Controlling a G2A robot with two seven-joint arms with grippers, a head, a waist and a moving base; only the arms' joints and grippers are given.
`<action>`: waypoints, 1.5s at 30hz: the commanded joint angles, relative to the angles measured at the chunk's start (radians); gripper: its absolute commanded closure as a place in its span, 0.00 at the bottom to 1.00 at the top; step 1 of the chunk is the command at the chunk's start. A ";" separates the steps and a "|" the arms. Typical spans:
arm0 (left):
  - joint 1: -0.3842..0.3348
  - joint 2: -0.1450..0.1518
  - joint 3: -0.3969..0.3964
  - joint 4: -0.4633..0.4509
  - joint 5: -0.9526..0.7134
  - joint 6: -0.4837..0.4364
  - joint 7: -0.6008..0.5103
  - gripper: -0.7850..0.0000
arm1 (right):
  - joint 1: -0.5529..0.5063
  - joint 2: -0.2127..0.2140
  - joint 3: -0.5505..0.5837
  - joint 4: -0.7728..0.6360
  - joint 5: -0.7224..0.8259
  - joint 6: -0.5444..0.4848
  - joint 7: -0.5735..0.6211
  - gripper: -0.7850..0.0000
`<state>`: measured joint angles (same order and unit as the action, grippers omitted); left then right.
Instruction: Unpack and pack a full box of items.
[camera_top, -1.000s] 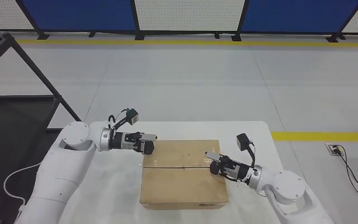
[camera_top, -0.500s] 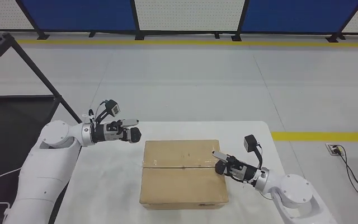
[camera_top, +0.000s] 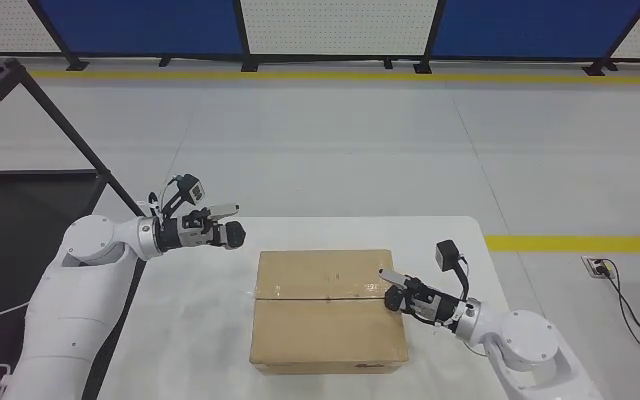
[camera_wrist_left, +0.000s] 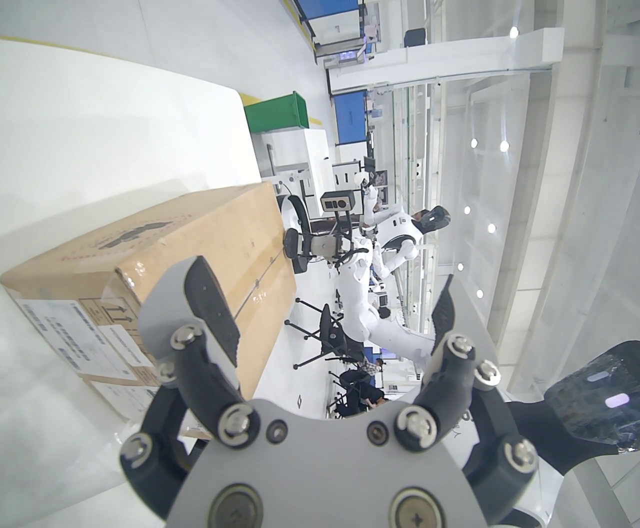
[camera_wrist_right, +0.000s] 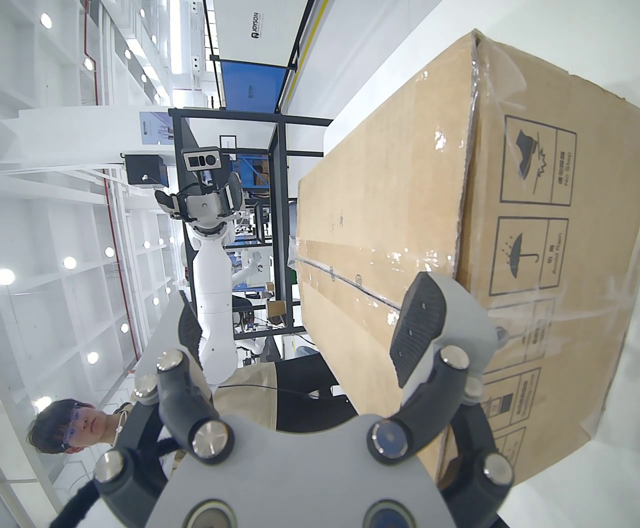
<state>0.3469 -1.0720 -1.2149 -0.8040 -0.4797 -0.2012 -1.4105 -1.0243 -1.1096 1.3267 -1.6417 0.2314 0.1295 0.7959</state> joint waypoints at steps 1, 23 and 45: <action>0.000 0.000 0.000 0.000 0.000 0.000 0.000 0.00 | 0.000 0.000 0.000 0.000 0.000 0.000 0.000 0.00; 0.629 0.050 -0.280 -0.494 -0.228 -0.202 0.459 0.00 | 0.000 0.000 0.000 0.000 0.000 0.000 0.000 0.00; 1.008 0.025 -0.341 -0.752 -0.319 -0.330 0.774 0.00 | 0.000 0.000 0.000 0.000 0.000 0.000 0.000 0.00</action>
<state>1.3550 -1.0472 -1.5561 -1.5558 -0.7989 -0.5309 -0.6366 -1.0243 -1.1096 1.3267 -1.6417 0.2314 0.1295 0.7959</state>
